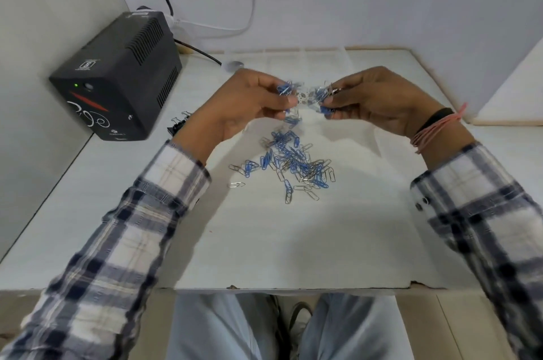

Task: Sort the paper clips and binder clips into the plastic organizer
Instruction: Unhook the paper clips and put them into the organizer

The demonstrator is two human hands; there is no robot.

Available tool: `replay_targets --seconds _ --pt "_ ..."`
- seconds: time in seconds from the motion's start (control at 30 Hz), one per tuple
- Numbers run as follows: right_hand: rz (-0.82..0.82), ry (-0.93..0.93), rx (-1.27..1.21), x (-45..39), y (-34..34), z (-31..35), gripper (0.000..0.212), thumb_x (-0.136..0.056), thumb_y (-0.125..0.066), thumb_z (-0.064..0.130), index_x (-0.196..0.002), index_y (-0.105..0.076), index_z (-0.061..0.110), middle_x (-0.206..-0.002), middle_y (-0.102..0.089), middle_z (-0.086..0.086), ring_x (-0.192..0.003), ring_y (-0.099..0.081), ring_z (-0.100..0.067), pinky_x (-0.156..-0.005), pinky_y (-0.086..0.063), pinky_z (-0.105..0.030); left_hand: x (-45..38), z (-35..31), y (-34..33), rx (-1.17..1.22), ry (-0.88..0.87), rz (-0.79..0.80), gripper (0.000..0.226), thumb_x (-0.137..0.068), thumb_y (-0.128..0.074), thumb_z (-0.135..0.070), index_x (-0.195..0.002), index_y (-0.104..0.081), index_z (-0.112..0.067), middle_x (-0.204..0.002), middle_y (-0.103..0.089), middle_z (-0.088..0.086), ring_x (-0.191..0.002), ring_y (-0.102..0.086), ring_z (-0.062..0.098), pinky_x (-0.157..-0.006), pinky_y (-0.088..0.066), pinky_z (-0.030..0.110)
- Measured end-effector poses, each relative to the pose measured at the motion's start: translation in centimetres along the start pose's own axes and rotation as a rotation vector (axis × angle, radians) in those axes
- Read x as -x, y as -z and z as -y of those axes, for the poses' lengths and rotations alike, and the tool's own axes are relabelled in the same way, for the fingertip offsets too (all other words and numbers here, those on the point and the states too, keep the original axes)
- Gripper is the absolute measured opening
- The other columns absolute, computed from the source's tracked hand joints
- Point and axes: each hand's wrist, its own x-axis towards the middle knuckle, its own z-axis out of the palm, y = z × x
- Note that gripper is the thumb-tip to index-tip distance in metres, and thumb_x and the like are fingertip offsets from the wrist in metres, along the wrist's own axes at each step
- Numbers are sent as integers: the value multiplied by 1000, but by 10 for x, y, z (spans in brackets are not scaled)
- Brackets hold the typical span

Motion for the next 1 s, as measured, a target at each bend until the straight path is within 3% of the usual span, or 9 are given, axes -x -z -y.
replay_targets --seconds 0.13,0.27,0.4,0.5,0.67,0.83,1.0 --pt "-182 83 -17 -17 18 32 20 -83 -72 -11 -101 -67 -19 -95 -71 -26 -84 -72 -31 -77 -63 -32 -40 -36 -11 94 -22 -30 31 -81 -79 5 -110 -70 13 -87 -76 13 -77 -72 19 -78 -62 26" --pt "-387 101 101 -46 25 47 9 -81 -74 -13 -85 -66 -11 -86 -64 -23 -75 -69 -32 -71 -64 -35 -87 -54 -25 157 6 -88 36 -80 -79 11 -113 -66 17 -91 -71 18 -75 -71 21 -72 -61 25" --pt "-442 23 258 -76 24 45 15 -77 -77 -9 -89 -69 -13 -87 -71 -25 -74 -74 -34 -73 -65 -39 -129 -52 -44 47 84 -130 13 -82 -75 15 -91 -67 11 -85 -69 18 -70 -70 23 -72 -65 31" --pt "-399 -35 314 -85 24 43 26 -82 -73 -7 -104 -67 -17 -95 -70 -27 -82 -74 -36 -72 -65 -41 -146 -44 -52 -106 176 -101 9 -86 -73 11 -91 -66 8 -93 -68 22 -74 -69 27 -79 -65 38" --pt "-318 -56 198 -77 35 44 21 -92 -58 -6 -110 -63 -16 -94 -58 -24 -86 -63 -40 -81 -63 -49 -154 -45 -48 -174 224 -81 28 -98 -63 -2 -123 -58 10 -103 -58 25 -89 -65 38 -91 -61 48" --pt "-307 -8 98 -56 39 42 19 -94 -53 -7 -109 -64 -13 -105 -62 -31 -89 -69 -41 -79 -64 -45 -136 -50 -41 -108 215 -74 28 -98 -59 2 -125 -58 9 -111 -57 25 -84 -70 40 -83 -63 45" --pt "-196 -25 234 -27 32 31 19 -92 -59 -7 -108 -65 -15 -112 -67 -37 -86 -73 -40 -78 -64 -39 -94 -54 -28 -130 109 -112 24 -96 -62 2 -116 -62 14 -107 -69 32 -84 -73 39 -80 -65 40"
